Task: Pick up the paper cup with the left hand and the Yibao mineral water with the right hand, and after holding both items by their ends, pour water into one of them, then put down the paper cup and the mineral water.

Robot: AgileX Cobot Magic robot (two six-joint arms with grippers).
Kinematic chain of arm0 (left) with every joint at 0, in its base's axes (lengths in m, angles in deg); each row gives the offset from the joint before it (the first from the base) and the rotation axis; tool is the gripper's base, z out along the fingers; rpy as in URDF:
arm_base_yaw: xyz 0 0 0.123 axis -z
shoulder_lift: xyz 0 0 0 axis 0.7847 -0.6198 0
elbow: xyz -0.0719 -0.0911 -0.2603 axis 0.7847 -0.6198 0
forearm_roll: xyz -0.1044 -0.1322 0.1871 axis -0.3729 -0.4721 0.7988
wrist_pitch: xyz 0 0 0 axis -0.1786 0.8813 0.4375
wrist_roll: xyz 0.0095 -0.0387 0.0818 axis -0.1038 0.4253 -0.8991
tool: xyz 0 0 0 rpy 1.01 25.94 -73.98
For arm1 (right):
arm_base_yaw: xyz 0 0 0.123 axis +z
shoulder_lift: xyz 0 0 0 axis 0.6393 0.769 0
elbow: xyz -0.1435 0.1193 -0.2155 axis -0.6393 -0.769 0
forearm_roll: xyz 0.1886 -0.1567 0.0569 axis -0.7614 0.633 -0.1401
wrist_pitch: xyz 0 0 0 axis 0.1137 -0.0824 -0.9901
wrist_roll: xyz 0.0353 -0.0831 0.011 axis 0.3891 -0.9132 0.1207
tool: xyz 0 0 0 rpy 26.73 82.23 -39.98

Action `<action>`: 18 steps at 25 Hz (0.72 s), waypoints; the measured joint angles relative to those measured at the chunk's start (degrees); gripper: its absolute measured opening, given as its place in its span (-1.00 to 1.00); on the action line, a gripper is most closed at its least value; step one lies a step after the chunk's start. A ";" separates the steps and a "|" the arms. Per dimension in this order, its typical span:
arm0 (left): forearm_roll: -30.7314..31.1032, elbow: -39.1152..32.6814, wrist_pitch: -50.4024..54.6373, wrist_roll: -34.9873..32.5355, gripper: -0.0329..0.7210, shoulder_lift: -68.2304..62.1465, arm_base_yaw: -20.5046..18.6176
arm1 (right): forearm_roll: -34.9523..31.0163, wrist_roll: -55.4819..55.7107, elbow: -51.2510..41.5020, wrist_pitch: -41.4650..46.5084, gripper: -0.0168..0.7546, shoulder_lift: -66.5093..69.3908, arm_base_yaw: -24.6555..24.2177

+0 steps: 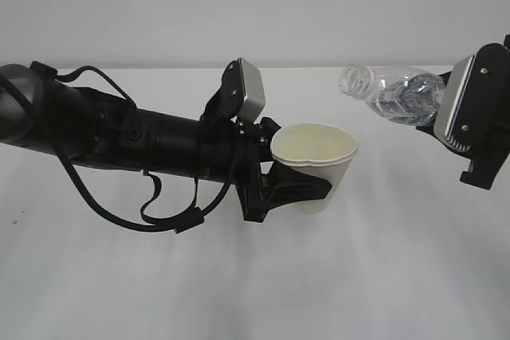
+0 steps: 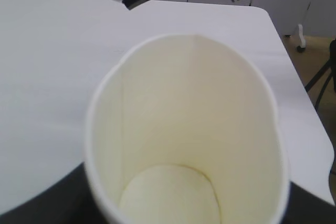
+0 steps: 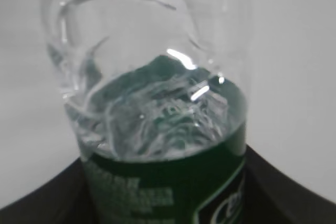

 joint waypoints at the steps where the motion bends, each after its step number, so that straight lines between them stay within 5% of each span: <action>1: -0.03 0.00 0.00 0.00 0.24 0.00 0.00 | 0.02 -0.12 0.00 0.00 0.24 -0.05 0.00; 18: -0.13 0.00 0.10 0.00 0.24 0.00 0.00 | 1.51 -3.04 0.00 2.28 0.24 -2.68 0.23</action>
